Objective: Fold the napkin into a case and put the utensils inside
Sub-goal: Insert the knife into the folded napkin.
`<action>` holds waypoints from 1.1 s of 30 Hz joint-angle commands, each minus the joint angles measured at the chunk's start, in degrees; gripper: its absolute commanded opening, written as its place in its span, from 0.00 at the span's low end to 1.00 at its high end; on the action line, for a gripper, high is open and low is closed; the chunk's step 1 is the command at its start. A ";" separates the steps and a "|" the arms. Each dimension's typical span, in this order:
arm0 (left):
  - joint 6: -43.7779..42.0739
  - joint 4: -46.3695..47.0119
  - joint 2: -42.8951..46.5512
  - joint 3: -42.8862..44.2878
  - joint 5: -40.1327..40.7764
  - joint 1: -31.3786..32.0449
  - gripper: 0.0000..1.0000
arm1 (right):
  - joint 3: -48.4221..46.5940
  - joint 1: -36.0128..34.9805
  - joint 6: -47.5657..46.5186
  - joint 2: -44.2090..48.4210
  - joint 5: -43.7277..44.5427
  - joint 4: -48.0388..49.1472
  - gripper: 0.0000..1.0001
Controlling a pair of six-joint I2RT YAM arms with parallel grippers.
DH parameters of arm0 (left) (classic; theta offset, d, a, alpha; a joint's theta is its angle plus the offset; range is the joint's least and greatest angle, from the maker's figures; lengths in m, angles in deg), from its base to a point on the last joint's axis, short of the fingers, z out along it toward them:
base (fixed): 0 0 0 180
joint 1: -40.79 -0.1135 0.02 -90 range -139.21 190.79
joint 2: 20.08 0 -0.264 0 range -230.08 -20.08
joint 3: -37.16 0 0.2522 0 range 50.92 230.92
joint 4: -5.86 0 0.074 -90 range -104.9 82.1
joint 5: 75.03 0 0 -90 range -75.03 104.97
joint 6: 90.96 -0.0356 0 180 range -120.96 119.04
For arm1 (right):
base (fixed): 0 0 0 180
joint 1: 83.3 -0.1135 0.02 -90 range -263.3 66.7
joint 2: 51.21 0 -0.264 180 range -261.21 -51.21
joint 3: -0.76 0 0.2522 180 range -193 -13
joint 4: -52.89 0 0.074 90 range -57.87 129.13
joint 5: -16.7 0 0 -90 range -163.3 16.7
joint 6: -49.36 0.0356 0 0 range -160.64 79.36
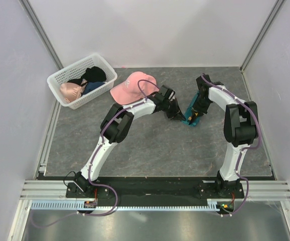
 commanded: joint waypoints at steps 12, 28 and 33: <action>-3.77 -4.48 -1.72 2.05 2.06 0.56 0.02 | -8.85 0.19 -2.56 -4.50 6.66 -2.19 0.00; -5.26 -4.92 -0.05 2.67 2.06 0.56 0.02 | -10.52 0.54 -3.78 -6.70 6.49 -2.36 0.34; -5.70 -3.25 2.58 1.88 1.71 0.56 0.09 | -11.05 0.45 -4.31 -6.35 5.43 -2.45 0.45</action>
